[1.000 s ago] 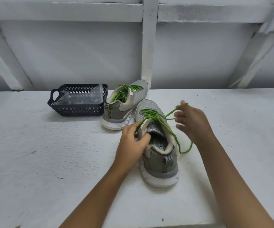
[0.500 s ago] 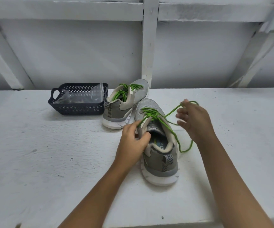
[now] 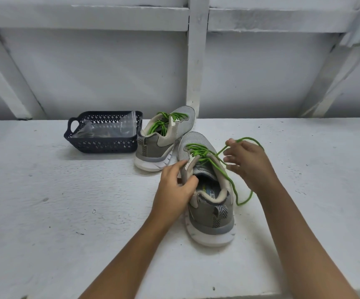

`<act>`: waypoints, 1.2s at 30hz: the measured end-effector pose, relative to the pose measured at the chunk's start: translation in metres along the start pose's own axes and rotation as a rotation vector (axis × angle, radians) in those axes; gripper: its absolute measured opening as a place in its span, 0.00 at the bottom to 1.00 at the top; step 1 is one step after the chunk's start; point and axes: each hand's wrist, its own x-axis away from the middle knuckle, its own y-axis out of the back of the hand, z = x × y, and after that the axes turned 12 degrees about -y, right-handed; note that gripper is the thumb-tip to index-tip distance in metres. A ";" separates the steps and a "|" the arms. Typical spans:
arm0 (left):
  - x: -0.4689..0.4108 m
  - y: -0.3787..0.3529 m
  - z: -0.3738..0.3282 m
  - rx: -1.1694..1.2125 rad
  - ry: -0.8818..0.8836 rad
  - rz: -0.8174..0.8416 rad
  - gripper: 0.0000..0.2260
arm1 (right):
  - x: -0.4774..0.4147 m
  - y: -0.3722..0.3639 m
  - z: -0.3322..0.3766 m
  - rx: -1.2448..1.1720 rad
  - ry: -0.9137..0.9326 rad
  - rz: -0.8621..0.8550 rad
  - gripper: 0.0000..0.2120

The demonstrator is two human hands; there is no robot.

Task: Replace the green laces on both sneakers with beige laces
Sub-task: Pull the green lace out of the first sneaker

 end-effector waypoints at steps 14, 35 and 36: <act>0.001 0.001 -0.002 -0.001 0.011 0.009 0.19 | 0.001 0.003 -0.003 0.061 -0.017 -0.292 0.19; -0.073 0.021 -0.035 -0.084 0.058 0.373 0.10 | 0.022 -0.011 -0.043 0.188 0.231 -0.094 0.04; -0.077 0.021 -0.037 -0.084 0.076 0.368 0.11 | 0.022 -0.012 -0.043 0.192 0.226 -0.097 0.04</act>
